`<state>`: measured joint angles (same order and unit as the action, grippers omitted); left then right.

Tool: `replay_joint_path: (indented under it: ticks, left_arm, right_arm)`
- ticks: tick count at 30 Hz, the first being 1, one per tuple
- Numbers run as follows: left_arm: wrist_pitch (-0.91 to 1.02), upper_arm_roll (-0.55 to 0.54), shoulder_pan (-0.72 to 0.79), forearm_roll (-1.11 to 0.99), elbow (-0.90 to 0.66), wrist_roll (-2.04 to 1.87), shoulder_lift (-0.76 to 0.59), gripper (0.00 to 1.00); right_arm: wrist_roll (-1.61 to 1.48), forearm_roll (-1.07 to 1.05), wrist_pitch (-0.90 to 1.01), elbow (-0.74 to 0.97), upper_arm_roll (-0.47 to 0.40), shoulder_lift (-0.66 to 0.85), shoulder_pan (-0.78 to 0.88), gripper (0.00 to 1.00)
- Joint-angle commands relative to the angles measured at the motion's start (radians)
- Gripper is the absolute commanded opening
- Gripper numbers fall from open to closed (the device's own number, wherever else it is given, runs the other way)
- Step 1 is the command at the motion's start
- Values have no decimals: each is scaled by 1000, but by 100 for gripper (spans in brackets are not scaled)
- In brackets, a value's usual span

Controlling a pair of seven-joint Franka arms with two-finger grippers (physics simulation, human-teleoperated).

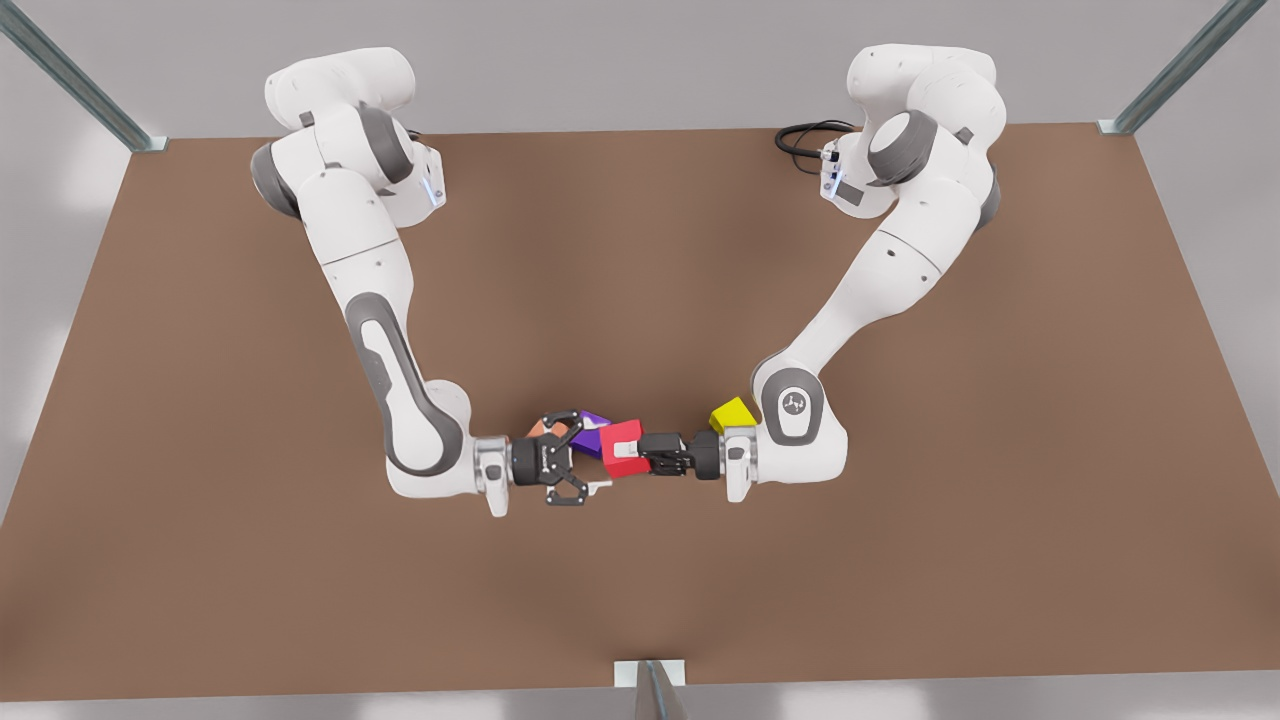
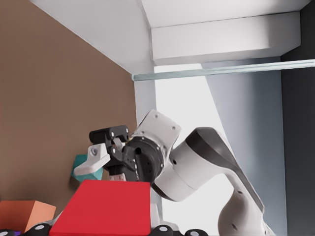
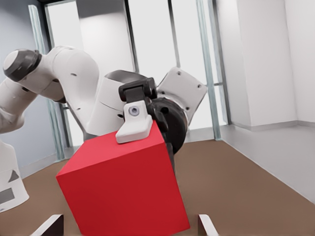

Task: Pick up red wooden cube and pass to hand red wooden cube and place in blue wooden cube

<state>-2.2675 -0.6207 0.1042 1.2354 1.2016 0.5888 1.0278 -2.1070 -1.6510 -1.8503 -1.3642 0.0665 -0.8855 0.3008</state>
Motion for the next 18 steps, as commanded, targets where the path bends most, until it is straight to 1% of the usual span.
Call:
replay_joint_path:
  ticks: [1, 8, 18]
  left_arm:
    - [11, -1, 0, 18, -1, 59, -2, 53]
    - [8, -1, 2, 16, -1, 59, 0, 53]
    - [-6, -2, 5, 18, -1, 60, 1, 53]
  right_arm:
    - [10, 0, -6, 4, 1, -1, 0, 100]
    - [16, -1, -26, 4, 16, -1, 1, 100]
    - [24, -1, -58, 24, 68, -10, 3, 100]
